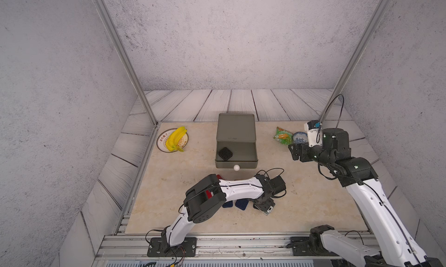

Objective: Place the brooch boxes into the drawer by color
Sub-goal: Pick up the brooch box from the center of the board.

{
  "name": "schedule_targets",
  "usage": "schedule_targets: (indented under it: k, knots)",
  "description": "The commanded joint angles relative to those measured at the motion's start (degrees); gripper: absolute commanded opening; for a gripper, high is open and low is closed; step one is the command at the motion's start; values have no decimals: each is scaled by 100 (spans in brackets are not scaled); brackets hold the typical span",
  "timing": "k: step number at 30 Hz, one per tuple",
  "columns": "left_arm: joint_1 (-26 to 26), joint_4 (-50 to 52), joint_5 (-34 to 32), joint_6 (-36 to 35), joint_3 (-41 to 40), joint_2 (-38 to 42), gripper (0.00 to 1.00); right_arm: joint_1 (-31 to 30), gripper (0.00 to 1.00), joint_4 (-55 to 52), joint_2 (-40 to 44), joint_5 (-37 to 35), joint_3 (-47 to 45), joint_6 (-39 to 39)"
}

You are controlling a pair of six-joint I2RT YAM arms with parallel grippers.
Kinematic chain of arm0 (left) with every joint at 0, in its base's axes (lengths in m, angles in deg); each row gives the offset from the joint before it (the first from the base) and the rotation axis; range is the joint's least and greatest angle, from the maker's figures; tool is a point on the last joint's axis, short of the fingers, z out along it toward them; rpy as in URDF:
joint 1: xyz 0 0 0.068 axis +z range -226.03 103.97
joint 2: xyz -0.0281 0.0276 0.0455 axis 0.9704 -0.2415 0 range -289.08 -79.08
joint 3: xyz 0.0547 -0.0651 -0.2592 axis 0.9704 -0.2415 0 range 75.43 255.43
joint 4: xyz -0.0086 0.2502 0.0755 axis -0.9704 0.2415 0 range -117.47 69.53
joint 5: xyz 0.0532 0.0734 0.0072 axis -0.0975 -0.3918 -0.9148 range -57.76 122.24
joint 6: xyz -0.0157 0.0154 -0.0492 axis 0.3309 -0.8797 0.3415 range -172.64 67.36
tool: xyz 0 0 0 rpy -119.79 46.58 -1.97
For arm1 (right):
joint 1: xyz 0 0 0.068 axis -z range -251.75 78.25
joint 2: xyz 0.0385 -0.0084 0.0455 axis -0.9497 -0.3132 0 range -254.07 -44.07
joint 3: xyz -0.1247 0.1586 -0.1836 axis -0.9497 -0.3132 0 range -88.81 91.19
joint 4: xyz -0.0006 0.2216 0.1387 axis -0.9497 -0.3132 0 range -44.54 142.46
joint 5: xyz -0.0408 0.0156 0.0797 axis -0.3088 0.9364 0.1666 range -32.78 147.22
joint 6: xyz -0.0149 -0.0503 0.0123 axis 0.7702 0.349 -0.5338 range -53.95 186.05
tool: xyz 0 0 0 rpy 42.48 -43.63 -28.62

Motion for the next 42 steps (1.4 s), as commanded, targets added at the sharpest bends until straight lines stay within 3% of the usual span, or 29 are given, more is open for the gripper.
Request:
schedule_targets:
  k: [1,12,20,32,37,42]
  knots:
    - [39,183,-27,-27,101,-104,79,23,89,99,33,91,-60,51]
    - [11,486,-27,-84,208,259,54,29,89,125,33,104,-68,60]
    - [-159,1052,-221,-275,416,1045,54,28,89,151,40,26,-68,53]
    - [-284,2221,-715,-545,1527,2238,58,44,89,326,194,-150,-111,-77]
    - [261,2572,-915,-882,2373,2163,59,48,89,466,307,-108,-198,-122]
    - [1271,2694,-722,-1218,2970,1909,59,43,89,406,330,-81,-182,-131]
